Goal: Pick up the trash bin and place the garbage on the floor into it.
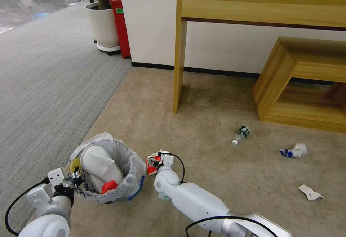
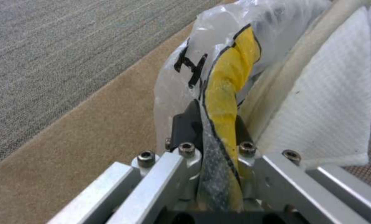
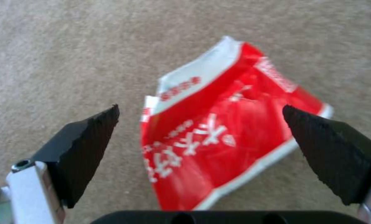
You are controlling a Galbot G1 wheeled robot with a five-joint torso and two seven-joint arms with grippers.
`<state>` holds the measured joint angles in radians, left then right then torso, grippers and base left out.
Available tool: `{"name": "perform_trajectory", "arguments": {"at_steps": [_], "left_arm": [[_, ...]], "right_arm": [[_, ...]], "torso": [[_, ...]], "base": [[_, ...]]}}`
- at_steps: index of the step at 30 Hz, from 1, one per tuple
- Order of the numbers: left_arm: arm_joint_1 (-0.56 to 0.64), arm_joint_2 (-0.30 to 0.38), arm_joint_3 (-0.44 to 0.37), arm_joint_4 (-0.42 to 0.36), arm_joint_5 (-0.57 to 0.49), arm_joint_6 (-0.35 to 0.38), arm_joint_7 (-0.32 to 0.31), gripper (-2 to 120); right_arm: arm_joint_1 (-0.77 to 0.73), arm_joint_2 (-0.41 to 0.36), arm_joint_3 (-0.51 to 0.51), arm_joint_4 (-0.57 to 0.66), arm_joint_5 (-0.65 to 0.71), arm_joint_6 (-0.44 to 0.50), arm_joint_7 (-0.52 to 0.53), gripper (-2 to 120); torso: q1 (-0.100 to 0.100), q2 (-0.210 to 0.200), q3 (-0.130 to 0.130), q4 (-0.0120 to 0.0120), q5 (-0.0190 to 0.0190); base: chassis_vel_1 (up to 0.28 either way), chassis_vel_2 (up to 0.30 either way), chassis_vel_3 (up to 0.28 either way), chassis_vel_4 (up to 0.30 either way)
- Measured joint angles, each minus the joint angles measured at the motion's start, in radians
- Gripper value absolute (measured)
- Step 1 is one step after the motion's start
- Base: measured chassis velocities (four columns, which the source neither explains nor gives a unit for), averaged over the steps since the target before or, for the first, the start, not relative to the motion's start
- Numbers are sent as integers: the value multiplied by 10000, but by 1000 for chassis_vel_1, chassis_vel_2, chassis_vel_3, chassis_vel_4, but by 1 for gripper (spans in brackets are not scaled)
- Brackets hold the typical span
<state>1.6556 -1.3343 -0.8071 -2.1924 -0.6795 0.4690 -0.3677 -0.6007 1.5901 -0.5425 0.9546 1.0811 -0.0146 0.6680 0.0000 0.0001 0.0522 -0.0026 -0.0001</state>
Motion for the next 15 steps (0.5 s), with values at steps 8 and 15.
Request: {"name": "perform_trajectory", "arguments": {"at_steps": [8,15], "left_arm": [[98,-44,34,-107,7,-109,78,3],[241,-65,50,-302,44,-117,88,3]], "right_arm": [[224,231,-24,-1102,-198,328,-459,97],[418,222,224,-2074,-530,581,-1019,96]], "torso": [[0,0,0,-1,1],[0,0,0,2,3]], "base": [[0,0,0,0],[0,0,0,0]]}}
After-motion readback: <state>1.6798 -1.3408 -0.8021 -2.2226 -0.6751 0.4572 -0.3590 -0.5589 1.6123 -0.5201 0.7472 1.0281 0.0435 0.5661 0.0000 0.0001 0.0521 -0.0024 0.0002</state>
